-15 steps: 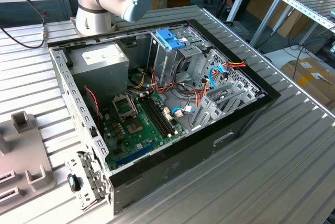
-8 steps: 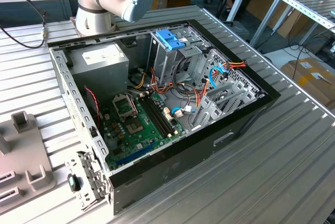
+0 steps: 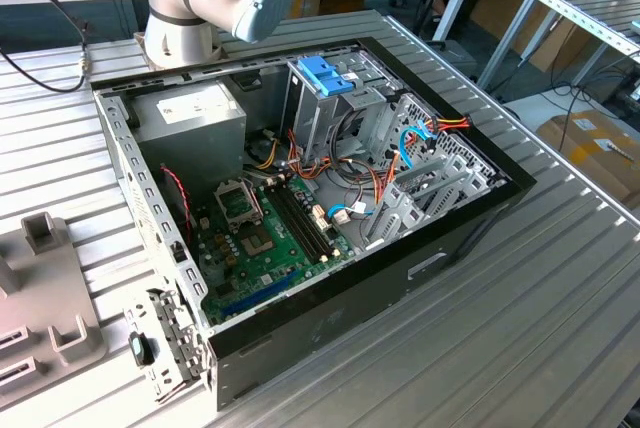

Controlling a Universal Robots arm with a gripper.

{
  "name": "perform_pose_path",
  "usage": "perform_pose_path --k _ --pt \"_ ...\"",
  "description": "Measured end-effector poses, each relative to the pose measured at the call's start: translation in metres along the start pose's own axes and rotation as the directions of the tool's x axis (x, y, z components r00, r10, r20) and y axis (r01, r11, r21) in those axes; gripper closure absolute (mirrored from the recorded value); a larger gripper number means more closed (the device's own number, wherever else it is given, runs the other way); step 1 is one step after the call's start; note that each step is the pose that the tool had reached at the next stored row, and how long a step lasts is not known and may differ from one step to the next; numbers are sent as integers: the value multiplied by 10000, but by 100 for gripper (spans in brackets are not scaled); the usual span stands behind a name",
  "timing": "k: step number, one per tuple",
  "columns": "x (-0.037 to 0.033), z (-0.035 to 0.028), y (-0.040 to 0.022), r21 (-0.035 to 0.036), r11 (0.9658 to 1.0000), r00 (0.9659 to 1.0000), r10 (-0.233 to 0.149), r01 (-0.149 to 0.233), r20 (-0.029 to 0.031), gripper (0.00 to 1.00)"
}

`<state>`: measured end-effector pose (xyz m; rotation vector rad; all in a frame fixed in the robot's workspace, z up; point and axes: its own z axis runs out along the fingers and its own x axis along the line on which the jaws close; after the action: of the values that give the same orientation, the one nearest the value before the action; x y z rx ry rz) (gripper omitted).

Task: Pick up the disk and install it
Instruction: 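Pick up the disk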

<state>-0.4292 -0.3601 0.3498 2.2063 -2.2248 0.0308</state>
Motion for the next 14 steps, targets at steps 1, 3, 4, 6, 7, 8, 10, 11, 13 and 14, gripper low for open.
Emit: perform_pose_path --k 1,3,4,6,7,8,10,11,13,14 --pt "0 0 0 0 10000 10000 1 -1 0 34" --pt "0 0 0 0 10000 10000 4 -4 0 34" --pt "0 0 0 0 10000 10000 5 -5 0 34" --pt "0 10 0 2 10000 10000 5 -5 1 34" --pt "0 19 0 1 10000 10000 5 -5 0 34" --pt "-1 43 0 1 10000 10000 5 -5 0 34" --pt "-2 83 1 0 10000 10000 5 -5 0 34" --pt "-2 114 1 0 10000 10000 5 -5 0 34" --pt "-3 152 1 0 10000 10000 5 -5 0 34" --pt "-4 185 2 -1 10000 10000 5 -5 -1 34"
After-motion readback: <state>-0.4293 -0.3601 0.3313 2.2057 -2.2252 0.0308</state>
